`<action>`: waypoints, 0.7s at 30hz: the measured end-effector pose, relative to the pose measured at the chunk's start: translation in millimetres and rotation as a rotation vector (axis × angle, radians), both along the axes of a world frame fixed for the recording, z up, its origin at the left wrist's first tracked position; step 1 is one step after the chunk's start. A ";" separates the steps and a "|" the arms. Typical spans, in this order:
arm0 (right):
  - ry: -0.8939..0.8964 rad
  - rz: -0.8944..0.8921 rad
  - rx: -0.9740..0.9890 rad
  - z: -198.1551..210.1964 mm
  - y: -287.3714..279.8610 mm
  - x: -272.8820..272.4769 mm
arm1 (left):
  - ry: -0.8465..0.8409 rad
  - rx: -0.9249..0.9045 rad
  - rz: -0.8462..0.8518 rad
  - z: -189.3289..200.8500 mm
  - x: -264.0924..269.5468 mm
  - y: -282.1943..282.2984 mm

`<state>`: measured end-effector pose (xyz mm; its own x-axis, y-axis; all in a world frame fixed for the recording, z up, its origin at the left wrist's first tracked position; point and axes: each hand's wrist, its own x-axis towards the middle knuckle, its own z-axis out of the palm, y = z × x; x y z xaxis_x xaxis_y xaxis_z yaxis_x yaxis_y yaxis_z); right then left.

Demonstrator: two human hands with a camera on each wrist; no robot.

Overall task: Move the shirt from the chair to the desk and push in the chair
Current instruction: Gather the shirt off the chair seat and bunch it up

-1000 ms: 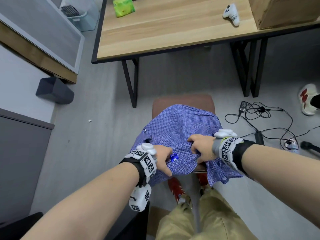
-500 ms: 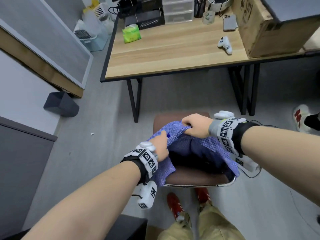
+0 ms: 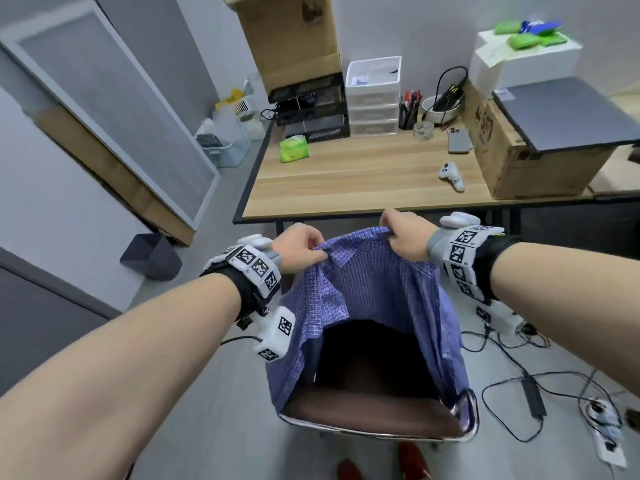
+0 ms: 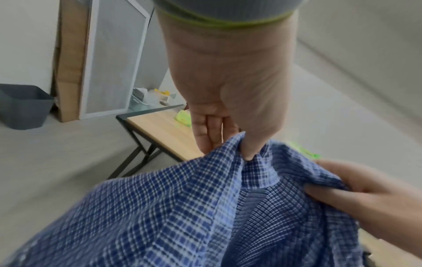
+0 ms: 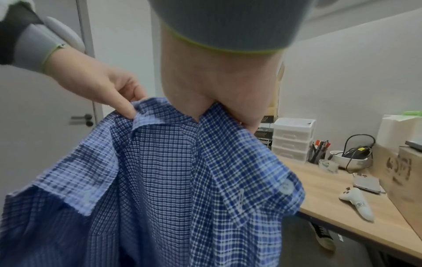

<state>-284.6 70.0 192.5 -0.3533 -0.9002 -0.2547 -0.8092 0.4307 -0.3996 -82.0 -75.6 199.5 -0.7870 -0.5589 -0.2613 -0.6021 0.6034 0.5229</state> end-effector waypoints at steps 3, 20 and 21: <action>-0.139 -0.023 -0.170 40.6 -19.0 -0.2 | 0.174 0.006 0.058 52.0 -18.2 -5.4; -0.655 -0.159 -0.591 133.5 -86.9 9.3 | 0.673 0.053 0.233 135.6 -66.0 -9.0; -0.726 -0.173 -0.618 140.8 -89.2 8.3 | 0.637 0.099 0.229 124.3 -61.5 -11.7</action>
